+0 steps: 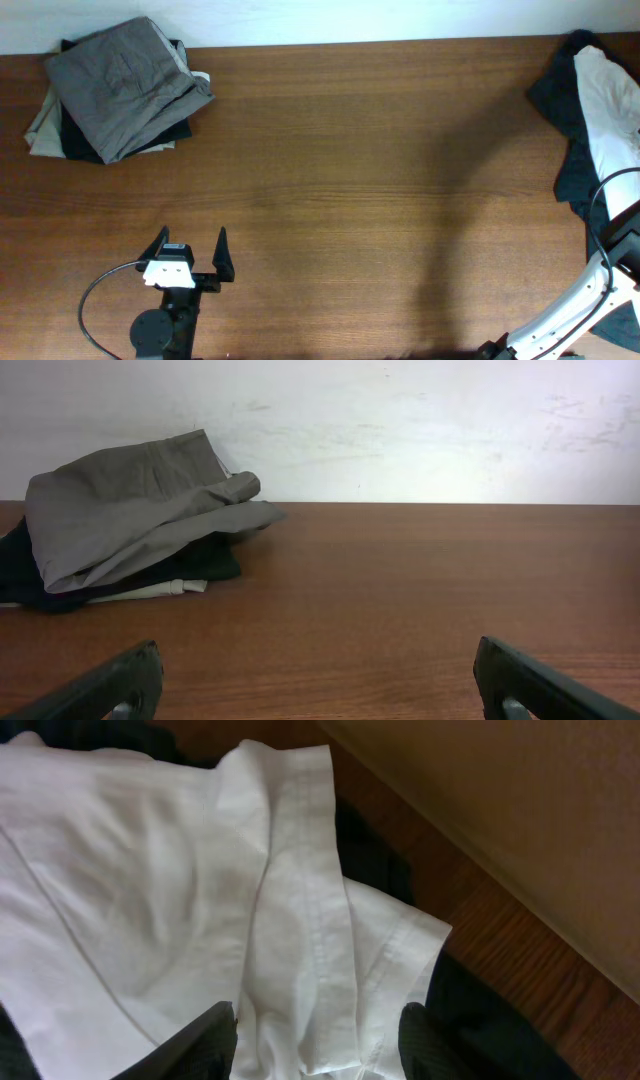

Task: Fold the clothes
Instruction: 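Reach the right gripper onto the white T-shirt and grasp its fabric, then lift the white T-shirt with the right gripper and drop it mid-table, then grasp the T-shirt's left edge with left gripper, right edge with right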

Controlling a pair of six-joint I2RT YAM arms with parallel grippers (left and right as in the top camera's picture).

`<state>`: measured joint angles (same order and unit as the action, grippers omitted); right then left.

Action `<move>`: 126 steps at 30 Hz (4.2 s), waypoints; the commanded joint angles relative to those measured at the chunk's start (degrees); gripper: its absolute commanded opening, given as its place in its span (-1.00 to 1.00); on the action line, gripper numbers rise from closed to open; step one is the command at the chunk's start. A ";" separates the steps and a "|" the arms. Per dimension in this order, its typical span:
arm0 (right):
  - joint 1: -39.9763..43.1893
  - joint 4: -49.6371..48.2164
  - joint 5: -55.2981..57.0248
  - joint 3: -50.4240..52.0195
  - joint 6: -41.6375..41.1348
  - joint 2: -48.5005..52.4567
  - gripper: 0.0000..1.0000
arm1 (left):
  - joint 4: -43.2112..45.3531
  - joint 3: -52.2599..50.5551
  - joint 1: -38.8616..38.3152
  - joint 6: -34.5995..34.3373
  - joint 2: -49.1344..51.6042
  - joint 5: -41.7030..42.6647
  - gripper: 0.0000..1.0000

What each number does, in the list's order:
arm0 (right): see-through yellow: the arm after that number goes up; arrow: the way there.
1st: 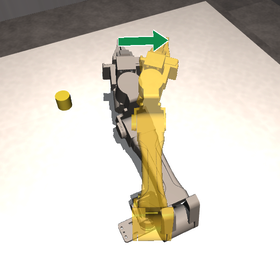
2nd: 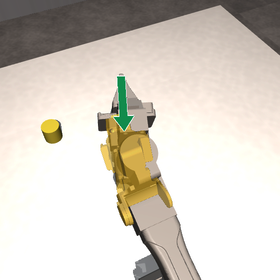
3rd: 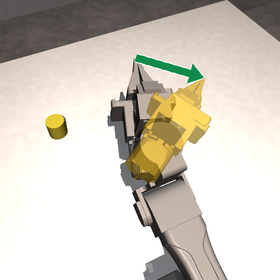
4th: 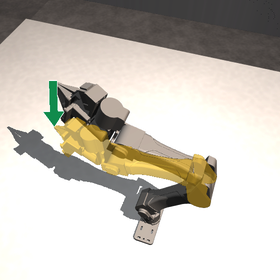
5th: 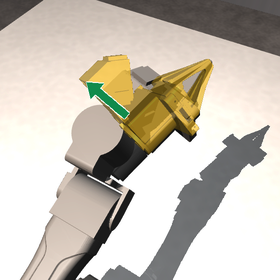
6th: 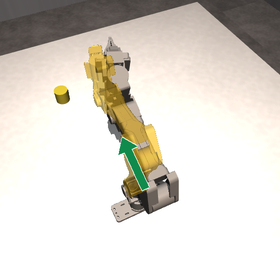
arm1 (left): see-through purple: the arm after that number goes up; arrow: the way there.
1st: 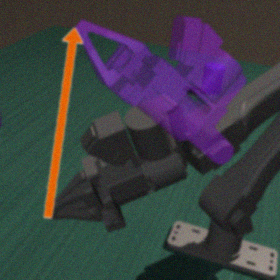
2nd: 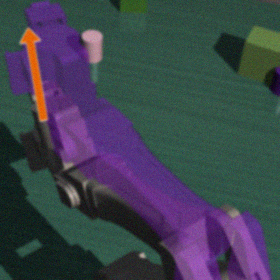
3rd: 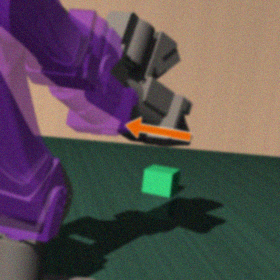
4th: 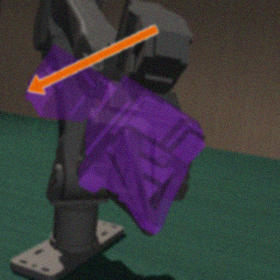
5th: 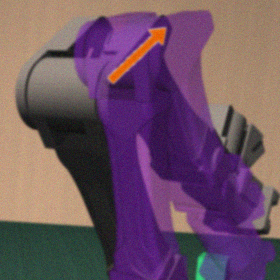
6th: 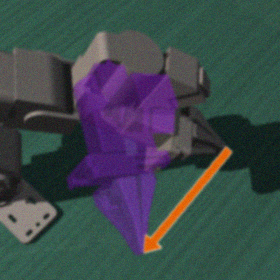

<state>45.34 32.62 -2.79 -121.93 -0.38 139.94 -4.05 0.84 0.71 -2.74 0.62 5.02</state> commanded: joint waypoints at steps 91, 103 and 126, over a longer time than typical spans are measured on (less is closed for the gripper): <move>-65.55 47.21 -8.57 -9.86 -15.76 -30.62 0.89 | -0.09 -0.35 -0.33 0.70 -0.26 -0.35 0.98; -65.20 58.38 -4.72 -9.88 -22.40 -47.89 0.78 | 7.50 -0.31 -0.35 0.63 -0.26 11.04 0.98; -65.18 61.16 -5.51 -9.88 -18.25 -47.56 0.97 | -40.22 67.73 -3.74 -16.09 90.60 2.34 0.98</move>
<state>-20.12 93.86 -8.60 -131.72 -20.21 92.23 -42.11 68.18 -1.06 -5.10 86.56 26.20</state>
